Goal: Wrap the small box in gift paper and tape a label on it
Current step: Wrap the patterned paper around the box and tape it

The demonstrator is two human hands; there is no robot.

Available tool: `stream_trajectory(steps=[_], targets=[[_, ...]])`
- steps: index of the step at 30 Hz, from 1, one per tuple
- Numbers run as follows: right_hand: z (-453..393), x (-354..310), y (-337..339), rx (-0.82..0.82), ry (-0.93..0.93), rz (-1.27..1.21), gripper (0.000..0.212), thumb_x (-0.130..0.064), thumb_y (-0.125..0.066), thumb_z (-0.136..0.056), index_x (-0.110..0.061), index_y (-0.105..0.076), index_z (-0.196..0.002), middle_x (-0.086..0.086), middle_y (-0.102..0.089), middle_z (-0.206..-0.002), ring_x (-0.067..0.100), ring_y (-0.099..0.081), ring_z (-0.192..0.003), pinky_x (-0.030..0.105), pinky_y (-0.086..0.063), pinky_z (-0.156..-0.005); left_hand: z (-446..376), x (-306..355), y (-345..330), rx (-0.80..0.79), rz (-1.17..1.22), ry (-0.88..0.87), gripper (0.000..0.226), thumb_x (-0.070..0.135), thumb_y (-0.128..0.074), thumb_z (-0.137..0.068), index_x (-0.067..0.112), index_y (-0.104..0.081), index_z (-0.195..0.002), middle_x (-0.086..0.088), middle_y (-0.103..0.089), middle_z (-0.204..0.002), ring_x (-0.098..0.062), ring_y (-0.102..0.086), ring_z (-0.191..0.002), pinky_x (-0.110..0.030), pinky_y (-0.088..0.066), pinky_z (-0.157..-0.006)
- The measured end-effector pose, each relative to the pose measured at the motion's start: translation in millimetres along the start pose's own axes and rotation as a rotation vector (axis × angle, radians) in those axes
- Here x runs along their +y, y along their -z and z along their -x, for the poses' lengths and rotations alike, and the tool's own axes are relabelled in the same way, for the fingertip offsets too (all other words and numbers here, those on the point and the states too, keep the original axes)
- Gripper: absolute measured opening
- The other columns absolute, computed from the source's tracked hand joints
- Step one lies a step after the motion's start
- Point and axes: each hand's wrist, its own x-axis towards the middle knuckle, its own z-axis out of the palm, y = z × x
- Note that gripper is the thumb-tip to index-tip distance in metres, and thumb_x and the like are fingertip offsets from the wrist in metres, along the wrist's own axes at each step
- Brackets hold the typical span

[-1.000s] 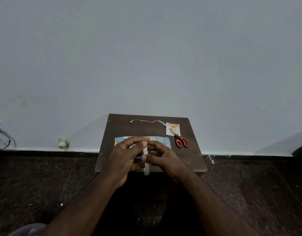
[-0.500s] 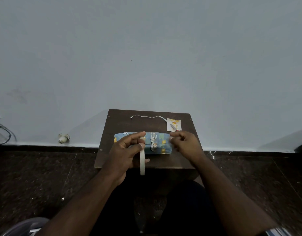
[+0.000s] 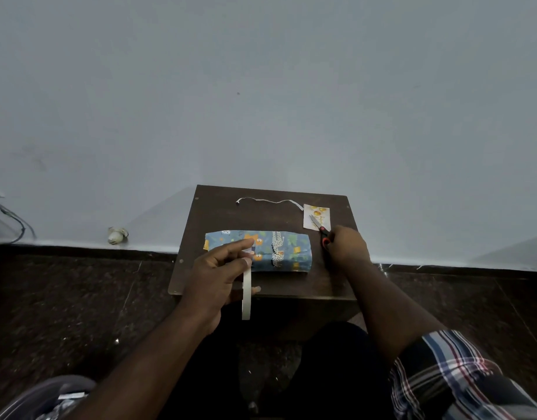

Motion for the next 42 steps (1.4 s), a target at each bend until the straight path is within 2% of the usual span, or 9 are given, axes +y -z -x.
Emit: stream_trajectory(steps=[4, 8, 11, 14, 19, 24, 28, 39, 42], targets=[[-4.7, -2.0, -0.6, -0.022, -0.039, 0.015, 0.021, -0.03, -0.06, -0.097, -0.012, -0.063, -0.107, 0.011, -0.068, -0.103, 0.029, -0.063, -0.097, 0.034, -0.048, -0.072, -1.9, -0.4, 2.1, 0.032, 0.004, 0.011, 0.026, 0.002, -0.064, -0.095, 0.02, -0.078, -0.108, 0.0, -0.076, -0.095, -0.022, -0.07, -0.087, -0.039, -0.061, -0.063], [-7.3, -4.8, 1.8, -0.02, -0.101, -0.047, 0.02, -0.03, -0.067, -0.092, -0.013, -0.064, -0.103, 0.009, -0.068, -0.099, 0.028, -0.064, -0.092, 0.035, -0.052, -0.072, -1.8, 0.7, 2.4, 0.038, -0.003, 0.005, 0.026, 0.002, -0.064, -0.094, 0.019, -0.078, -0.108, 0.007, -0.073, -0.083, -0.016, -0.07, -0.081, -0.038, -0.061, -0.062], [-5.9, -3.2, 8.2, 0.005, -0.148, -0.223, 0.017, -0.031, -0.074, -0.085, -0.017, -0.068, -0.093, 0.004, -0.068, -0.088, 0.023, -0.064, -0.084, 0.035, -0.054, -0.068, -0.9, 1.2, 3.4, 0.036, -0.018, -0.003, 0.026, 0.003, -0.065, -0.094, 0.019, -0.078, -0.109, 0.009, -0.073, -0.081, -0.015, -0.069, -0.08, -0.041, -0.062, -0.065], [7.1, -5.9, 22.1, 0.019, -0.121, -0.574, 0.008, -0.017, -0.074, -0.08, -0.019, -0.068, -0.086, 0.002, -0.07, -0.08, 0.021, -0.067, -0.077, 0.043, -0.06, -0.069, 0.2, 2.5, 2.9, 0.032, -0.022, -0.005, 0.026, 0.002, -0.065, -0.094, 0.019, -0.078, -0.108, 0.009, -0.074, -0.082, -0.016, -0.068, -0.079, -0.044, -0.063, -0.067], [54.2, -17.4, 62.7, -0.276, 0.044, -0.999, 0.029, 0.007, -0.06, -0.088, -0.012, -0.061, -0.11, 0.009, -0.067, -0.087, 0.021, -0.068, -0.077, 0.029, -0.056, -0.053, 1.8, 4.4, 1.5, 0.019, -0.032, -0.019, 0.024, 0.004, -0.067, -0.093, 0.019, -0.078, -0.108, 0.011, -0.072, -0.077, -0.014, -0.067, -0.076, -0.045, -0.063, -0.068], [80.0, -24.6, 78.9, -0.485, 0.245, -0.824, 0.033, 0.014, -0.066, -0.083, -0.008, -0.07, -0.107, 0.002, -0.071, -0.084, 0.009, -0.068, -0.069, 0.025, -0.057, -0.058, 3.1, 6.4, 1.4, 0.011, -0.02, -0.018, 0.025, 0.003, -0.068, -0.092, 0.019, -0.079, -0.107, 0.007, -0.07, -0.079, -0.009, -0.068, -0.07, -0.043, -0.063, -0.065], [88.9, -35.3, 84.4, -0.553, 0.345, -0.696, 0.034, 0.01, -0.075, -0.076, -0.01, -0.074, -0.104, 0.011, -0.076, -0.091, 0.017, -0.067, -0.077, 0.031, -0.056, -0.068, 3.7, 6.5, 1.7, 0.007, -0.025, -0.007, 0.026, 0.004, -0.069, -0.092, 0.021, -0.079, -0.109, -0.001, -0.069, -0.091, -0.014, -0.067, -0.078, -0.043, -0.063, -0.067], [91.8, -52.5, 101.6, -0.483, 0.535, -0.383, 0.031, -0.012, -0.079, -0.081, -0.032, -0.077, -0.105, -0.002, -0.076, -0.089, 0.018, -0.07, -0.083, 0.036, -0.054, -0.081, 5.6, 9.1, -0.8, -0.019, -0.013, 0.005, 0.03, 0.002, -0.067, -0.091, 0.025, -0.08, -0.105, -0.018, -0.066, -0.106, -0.028, -0.063, -0.08, -0.039, -0.061, -0.062], [91.4, -55.6, 105.1, -0.444, 0.562, -0.288, 0.03, -0.016, -0.077, -0.083, -0.034, -0.076, -0.107, -0.006, -0.074, -0.086, 0.016, -0.067, -0.083, 0.029, -0.051, -0.075, 7.0, 11.1, -1.0, -0.021, -0.014, 0.007, 0.03, 0.001, -0.067, -0.092, 0.024, -0.08, -0.106, -0.023, -0.066, -0.114, -0.028, -0.065, -0.08, -0.036, -0.06, -0.061]])
